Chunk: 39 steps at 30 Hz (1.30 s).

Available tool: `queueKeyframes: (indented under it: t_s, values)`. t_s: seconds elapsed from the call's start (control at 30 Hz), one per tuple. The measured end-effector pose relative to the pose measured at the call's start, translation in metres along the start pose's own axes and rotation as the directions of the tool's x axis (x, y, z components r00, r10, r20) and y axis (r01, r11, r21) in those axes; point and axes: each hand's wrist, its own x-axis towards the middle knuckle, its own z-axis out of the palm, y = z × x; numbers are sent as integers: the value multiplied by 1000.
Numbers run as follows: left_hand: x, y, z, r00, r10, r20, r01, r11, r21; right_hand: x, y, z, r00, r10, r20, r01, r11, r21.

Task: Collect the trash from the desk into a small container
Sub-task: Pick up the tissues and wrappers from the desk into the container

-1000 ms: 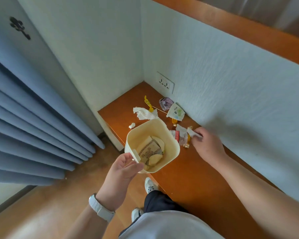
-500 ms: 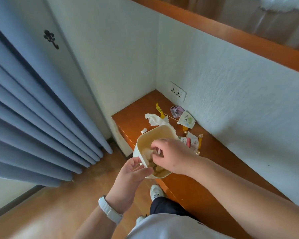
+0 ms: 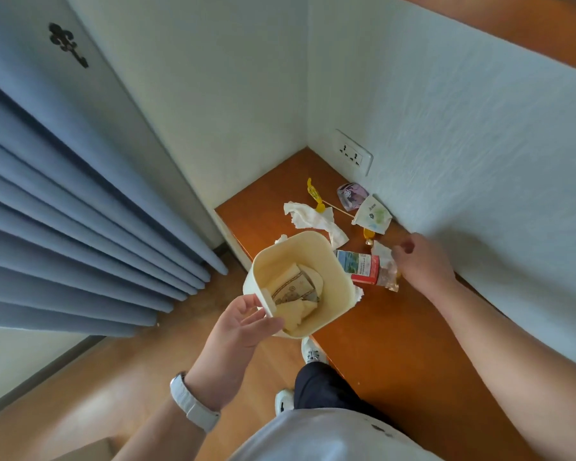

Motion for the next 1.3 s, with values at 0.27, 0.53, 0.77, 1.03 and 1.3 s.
queueKeyframes:
  t_s: [0.27,0.53,0.77,1.03,1.3]
  values:
    - [19,6,5,1000,-5,8,6,1000,-11,15,46,37,989,110,99,-112,994,12]
    - [25,5,15,999,-20,39,21,1000,-9,24,49,44,984,153,90,-154,988,10]
    - [18,8,11,1000,-3,11,2,1000,25,6,38,15,989,143,-35,-138,983,124]
    - [-1,-1,5,999,23,44,-24,1000,17,-56,-41,-37,953,-303,-9,298,930,213]
    - [-16,-3,-3,997,59,50,-60,998,4,-112,-112,-41,708,-683,181,695,719,-11]
